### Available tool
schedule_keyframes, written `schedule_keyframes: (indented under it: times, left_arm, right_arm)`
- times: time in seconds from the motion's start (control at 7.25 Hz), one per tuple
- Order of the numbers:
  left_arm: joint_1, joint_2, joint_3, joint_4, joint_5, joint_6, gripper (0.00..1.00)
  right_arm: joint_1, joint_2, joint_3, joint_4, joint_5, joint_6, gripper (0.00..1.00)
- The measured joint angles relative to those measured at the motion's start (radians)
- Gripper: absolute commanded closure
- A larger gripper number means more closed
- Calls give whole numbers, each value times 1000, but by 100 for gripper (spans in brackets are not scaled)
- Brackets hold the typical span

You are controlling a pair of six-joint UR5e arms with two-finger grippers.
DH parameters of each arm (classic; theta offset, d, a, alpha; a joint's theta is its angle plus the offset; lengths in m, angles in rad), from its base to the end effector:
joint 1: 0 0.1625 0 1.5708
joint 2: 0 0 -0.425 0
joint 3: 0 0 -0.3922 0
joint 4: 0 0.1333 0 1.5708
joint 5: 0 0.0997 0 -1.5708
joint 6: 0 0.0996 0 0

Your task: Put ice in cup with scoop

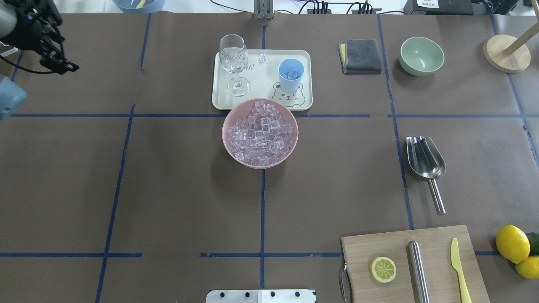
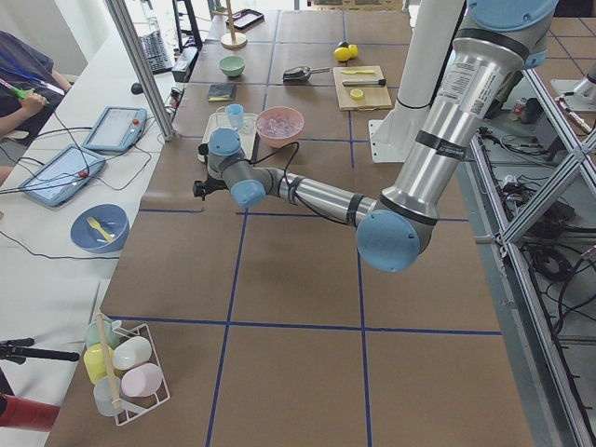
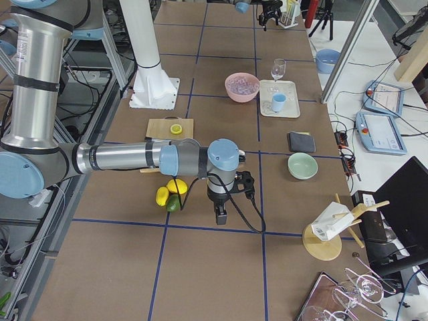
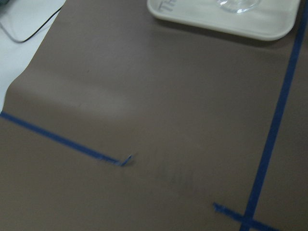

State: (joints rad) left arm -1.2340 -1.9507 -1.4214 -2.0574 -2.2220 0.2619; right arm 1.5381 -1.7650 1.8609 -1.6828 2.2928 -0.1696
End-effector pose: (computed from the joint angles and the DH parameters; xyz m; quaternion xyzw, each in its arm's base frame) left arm 0.1515 -0.6533 0.4618 0.3210 0.3118 0.3689 0.8146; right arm 0.0541 -0.4089 0.6183 0.0166 -0.3529 -0.0916 0.9310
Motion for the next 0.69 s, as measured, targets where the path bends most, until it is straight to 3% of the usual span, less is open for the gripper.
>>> schedule_keyframes:
  times: [0.41,0.69]
  left_arm:
    - [-245,112,-36,234,-83,4,0]
    - [-318,198,-41,342,-140,-5,0]
  right_arm:
    - [1,11,-19,1,13,3,0]
    - [2,40,-35,1,18,22,0]
